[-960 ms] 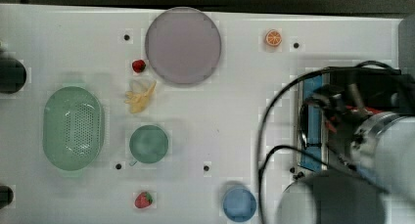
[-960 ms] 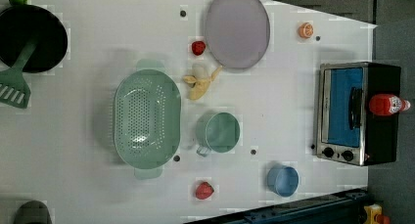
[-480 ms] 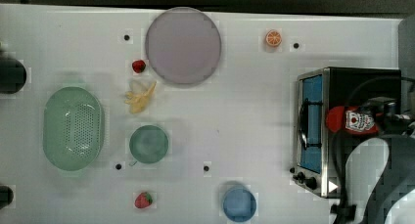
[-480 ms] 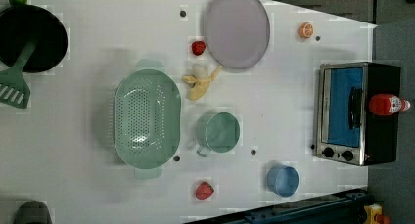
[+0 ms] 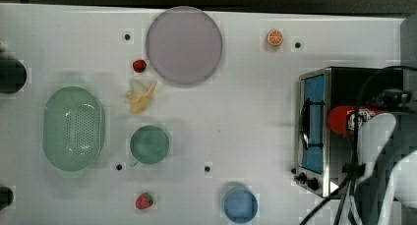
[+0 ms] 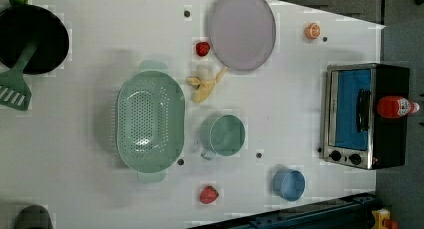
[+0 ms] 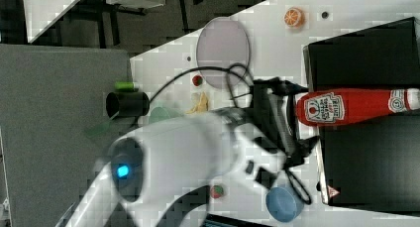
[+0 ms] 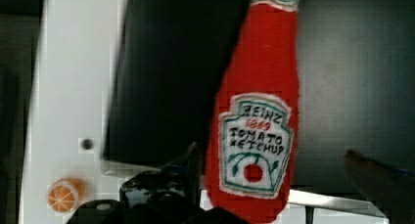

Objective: Pick Ketchup from oven and place it on table.

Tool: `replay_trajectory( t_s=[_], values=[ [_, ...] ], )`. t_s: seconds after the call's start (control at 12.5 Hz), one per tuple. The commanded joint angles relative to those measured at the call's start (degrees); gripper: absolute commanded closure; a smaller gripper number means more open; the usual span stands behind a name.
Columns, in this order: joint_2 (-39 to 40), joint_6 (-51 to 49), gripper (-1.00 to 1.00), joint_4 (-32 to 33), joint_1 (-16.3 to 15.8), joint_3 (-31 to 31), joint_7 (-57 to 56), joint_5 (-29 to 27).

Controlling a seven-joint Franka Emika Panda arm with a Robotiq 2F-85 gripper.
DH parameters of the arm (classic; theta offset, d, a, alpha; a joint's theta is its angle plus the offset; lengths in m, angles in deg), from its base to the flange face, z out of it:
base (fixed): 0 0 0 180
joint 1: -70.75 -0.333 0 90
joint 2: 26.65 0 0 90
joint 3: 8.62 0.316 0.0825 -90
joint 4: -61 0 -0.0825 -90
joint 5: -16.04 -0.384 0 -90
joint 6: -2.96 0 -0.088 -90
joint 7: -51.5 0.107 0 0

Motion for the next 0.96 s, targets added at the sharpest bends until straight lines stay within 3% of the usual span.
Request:
replay_trajectory(
  t_s=[0.08, 0.64, 0.72, 0.96],
  values=[
    [4.45, 1.88, -1.00, -1.59, 1.33, -0.29, 0.65, -4.71],
    [9.38, 2.83, -1.00, -1.81, 2.06, -0.37, 0.75, -8.11],
    [9.73, 2.88, -0.92, -1.82, 2.22, -0.41, 0.75, -8.13],
    [10.38, 3.00, -0.27, -2.17, 2.13, -0.21, 0.74, -8.15]
  ],
)
